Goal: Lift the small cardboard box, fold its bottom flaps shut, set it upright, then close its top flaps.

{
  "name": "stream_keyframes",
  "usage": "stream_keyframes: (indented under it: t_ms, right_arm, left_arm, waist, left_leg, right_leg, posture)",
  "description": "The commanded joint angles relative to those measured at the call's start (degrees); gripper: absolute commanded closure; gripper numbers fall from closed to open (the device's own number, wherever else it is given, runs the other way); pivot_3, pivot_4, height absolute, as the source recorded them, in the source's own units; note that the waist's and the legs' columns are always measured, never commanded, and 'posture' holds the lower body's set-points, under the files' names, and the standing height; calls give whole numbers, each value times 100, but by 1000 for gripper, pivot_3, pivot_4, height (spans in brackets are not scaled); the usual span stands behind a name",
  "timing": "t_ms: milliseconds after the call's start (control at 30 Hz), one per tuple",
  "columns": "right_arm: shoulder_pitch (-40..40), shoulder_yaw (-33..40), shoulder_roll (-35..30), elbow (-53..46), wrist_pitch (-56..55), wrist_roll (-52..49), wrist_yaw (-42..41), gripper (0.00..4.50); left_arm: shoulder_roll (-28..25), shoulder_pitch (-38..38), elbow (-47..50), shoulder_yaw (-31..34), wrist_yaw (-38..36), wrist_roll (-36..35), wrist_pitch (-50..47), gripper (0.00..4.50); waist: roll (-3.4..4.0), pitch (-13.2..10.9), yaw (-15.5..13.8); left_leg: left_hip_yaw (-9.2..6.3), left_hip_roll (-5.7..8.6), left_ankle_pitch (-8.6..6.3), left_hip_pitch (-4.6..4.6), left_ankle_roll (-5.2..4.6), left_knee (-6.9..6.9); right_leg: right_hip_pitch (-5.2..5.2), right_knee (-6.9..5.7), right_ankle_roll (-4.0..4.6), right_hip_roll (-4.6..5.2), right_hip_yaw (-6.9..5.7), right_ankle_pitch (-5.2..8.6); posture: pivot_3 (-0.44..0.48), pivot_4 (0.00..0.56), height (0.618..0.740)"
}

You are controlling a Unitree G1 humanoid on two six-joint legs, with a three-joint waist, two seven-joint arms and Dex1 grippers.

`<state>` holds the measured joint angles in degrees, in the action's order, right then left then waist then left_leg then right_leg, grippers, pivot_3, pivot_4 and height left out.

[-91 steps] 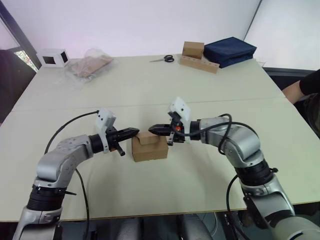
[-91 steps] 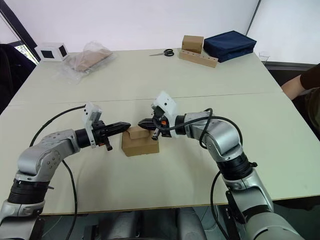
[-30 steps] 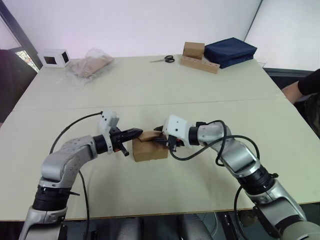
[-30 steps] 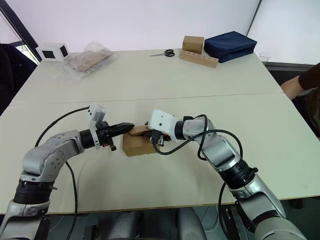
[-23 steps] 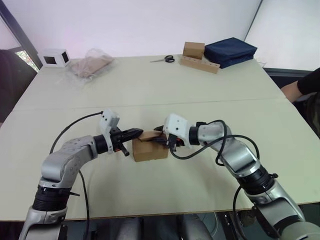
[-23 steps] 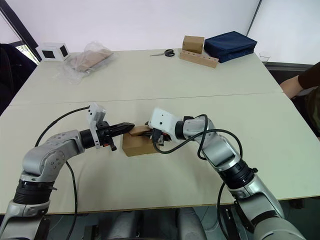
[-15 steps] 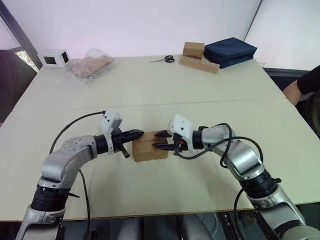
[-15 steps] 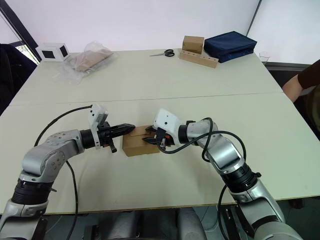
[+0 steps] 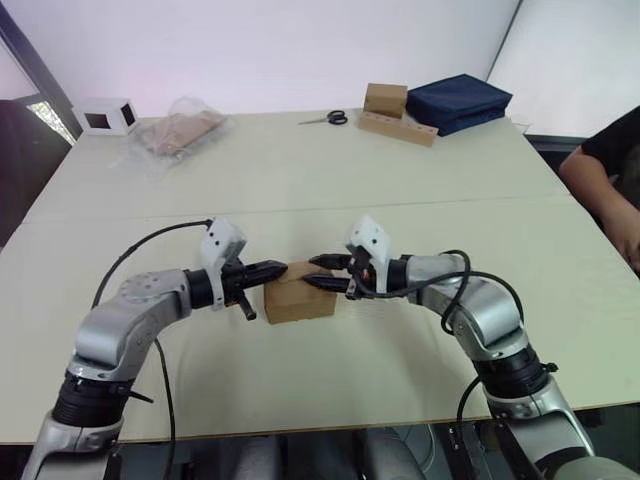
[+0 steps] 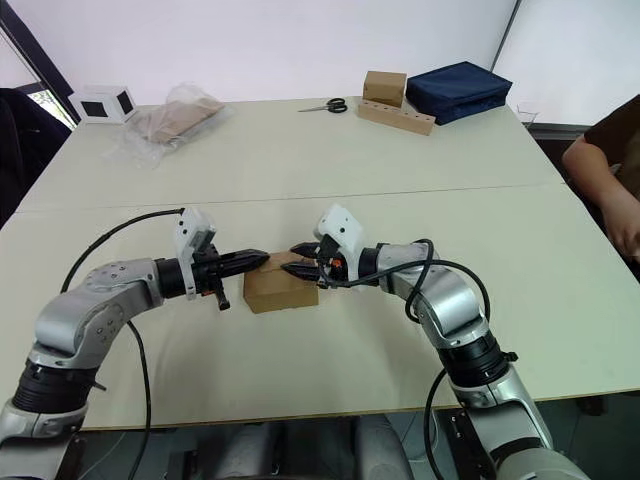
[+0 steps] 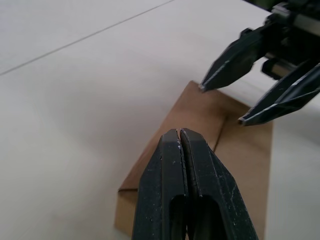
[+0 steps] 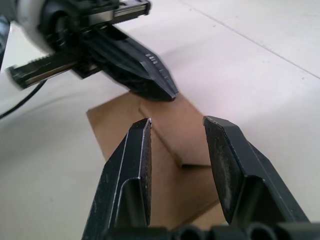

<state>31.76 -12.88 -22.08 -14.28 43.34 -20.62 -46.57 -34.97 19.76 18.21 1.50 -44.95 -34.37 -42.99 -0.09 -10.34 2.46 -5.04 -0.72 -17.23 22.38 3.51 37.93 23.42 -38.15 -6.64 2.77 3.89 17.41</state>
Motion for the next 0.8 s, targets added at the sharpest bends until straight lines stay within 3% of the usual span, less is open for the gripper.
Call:
stream_keyframes:
  t_ms: [33,500,800]
  right_arm:
    - [57,84,27,-193,-27,-125,43,2849]
    - [86,-647,-316,-28,111,387,126,2849]
    - [164,-718,-313,-1,175,481,185,2849]
  left_arm:
    - [-211,-70,376,148,3,-36,-37,4500]
    - [-598,-435,267,-706,-194,757,254,4500]
    - [-462,-404,140,-714,-164,843,445,4500]
  waist:
    - [0,0,2]
    - [2,0,5]
    - [6,6,4]
  left_leg:
    - [1,0,0,0,0,0]
    - [1,0,0,-1,-1,-1]
    - [1,0,-1,-14,-2,-1]
  right_leg:
    - [0,0,0,0,0,0]
    - [0,1,0,-2,0,0]
    - [-14,1,0,-2,0,0]
  posture:
    - [0,150,740]
    - [0,150,740]
    - [0,150,740]
